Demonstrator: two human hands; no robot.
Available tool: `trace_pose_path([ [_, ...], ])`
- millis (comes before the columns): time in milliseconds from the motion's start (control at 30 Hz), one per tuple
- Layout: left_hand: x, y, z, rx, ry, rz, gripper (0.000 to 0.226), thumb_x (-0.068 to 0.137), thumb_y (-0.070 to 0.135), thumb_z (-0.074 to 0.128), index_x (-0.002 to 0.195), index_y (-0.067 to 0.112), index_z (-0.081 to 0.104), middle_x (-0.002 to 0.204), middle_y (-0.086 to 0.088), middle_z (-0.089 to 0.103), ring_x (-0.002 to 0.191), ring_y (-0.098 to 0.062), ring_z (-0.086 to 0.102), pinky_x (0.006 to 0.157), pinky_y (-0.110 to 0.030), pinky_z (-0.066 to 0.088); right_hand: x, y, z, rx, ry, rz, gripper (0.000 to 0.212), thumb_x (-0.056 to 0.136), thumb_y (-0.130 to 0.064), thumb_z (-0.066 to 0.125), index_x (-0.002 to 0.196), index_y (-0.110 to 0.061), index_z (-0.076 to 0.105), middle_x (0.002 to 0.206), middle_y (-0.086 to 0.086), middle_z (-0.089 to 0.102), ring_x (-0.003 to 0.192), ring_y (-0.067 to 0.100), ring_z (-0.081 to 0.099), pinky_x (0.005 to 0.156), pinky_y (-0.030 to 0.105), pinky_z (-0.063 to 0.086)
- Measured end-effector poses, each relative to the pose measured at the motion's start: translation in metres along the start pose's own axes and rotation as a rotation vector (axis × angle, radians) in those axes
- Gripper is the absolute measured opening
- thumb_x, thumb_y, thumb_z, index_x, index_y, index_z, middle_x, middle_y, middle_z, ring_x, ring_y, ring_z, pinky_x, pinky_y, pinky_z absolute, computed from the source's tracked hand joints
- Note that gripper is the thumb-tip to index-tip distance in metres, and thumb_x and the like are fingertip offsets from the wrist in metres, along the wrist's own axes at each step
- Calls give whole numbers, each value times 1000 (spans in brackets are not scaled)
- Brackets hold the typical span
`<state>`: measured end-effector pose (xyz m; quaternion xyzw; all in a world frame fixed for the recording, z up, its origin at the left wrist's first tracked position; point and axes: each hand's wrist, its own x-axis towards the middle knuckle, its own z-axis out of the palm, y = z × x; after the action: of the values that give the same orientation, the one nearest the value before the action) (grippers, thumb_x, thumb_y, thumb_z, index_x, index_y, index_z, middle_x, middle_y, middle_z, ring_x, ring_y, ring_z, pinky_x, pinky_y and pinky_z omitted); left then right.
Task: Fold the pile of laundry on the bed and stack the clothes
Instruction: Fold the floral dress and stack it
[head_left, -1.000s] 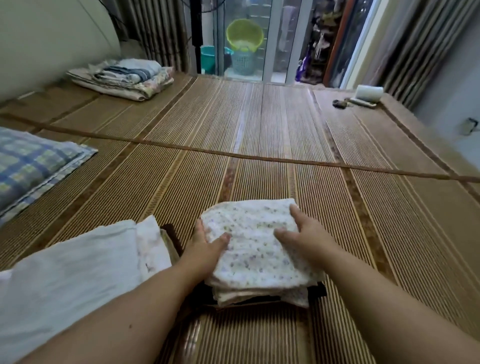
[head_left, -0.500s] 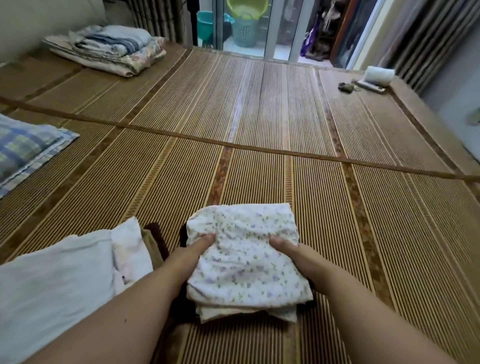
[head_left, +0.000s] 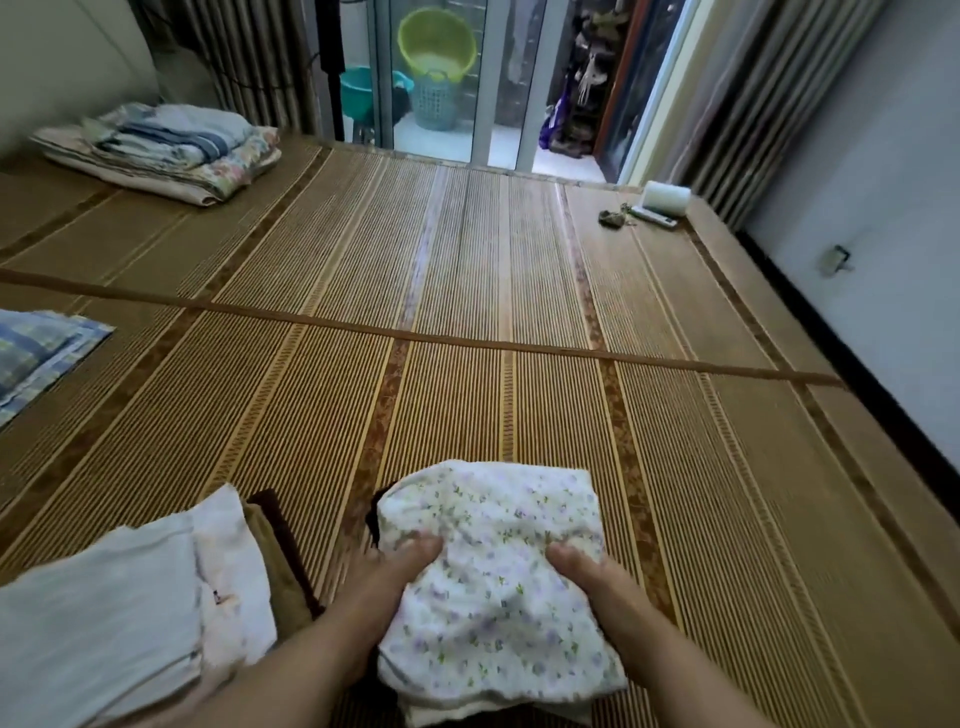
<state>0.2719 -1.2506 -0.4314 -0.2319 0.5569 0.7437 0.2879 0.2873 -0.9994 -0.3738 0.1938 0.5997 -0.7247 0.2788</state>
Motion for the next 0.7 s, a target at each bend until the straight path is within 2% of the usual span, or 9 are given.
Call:
trace_pose_path([
  [33,-14,3,13,30,-51,7,89,52,62,87,129,27,58,120,-4,69,105,-27,68,94,-48,52,-22,-8,-7,21,10,-13,74,58,-39,82,123,-11,59,113,15,70,102,35,68,77,43,58],
  [100,-48,16,41,84,-109,13,93,52,64,85,131,26,54,121,-2,68,103,-23,69,87,-42,56,-69,-27,-20,36,31,-35,83,51,-44,86,123,-13,59,115,14,70,104,34,67,83,45,56],
  [167,-81,31,76,87,-179,24,95,53,60,87,133,25,51,123,-3,67,104,-24,69,89,-45,55,-118,-47,-34,15,106,-49,100,40,-50,92,127,-15,57,118,13,69,107,35,66,95,52,50],
  [233,-114,44,116,60,-239,29,89,56,51,89,132,23,52,122,-7,67,105,-29,68,92,-51,53,-162,-65,-51,-5,203,-59,106,35,-53,94,127,-15,57,118,14,68,107,36,66,96,55,48],
  [367,-171,61,209,77,-337,-9,100,50,50,92,134,22,47,122,-15,66,100,-38,68,86,-59,53,-263,-95,-95,41,351,-106,102,43,-55,91,129,-13,57,120,17,67,108,39,65,97,59,46],
  [500,-201,55,311,150,-464,-2,82,61,44,85,131,19,49,117,-16,68,97,-39,69,85,-59,54,-341,-102,-163,112,439,-186,88,50,-54,85,125,-13,60,114,15,70,102,37,67,90,54,52],
  [567,-209,44,358,151,-483,-18,79,62,40,83,130,20,49,116,-18,68,96,-41,69,84,-61,54,-365,-97,-202,129,478,-204,99,40,-58,88,124,-14,60,114,14,70,102,36,68,85,50,55],
  [633,-211,26,411,168,-482,-32,81,61,40,86,130,19,48,116,-19,68,94,-41,70,82,-60,54,-385,-89,-252,146,517,-214,109,32,-62,90,125,-14,60,115,15,69,104,37,66,92,54,51],
  [700,-210,3,457,188,-499,-28,72,67,39,81,128,16,51,112,-18,70,94,-39,70,80,-55,56,-398,-79,-300,168,521,-211,109,34,-62,90,126,-13,60,117,16,68,106,38,65,97,57,47],
])
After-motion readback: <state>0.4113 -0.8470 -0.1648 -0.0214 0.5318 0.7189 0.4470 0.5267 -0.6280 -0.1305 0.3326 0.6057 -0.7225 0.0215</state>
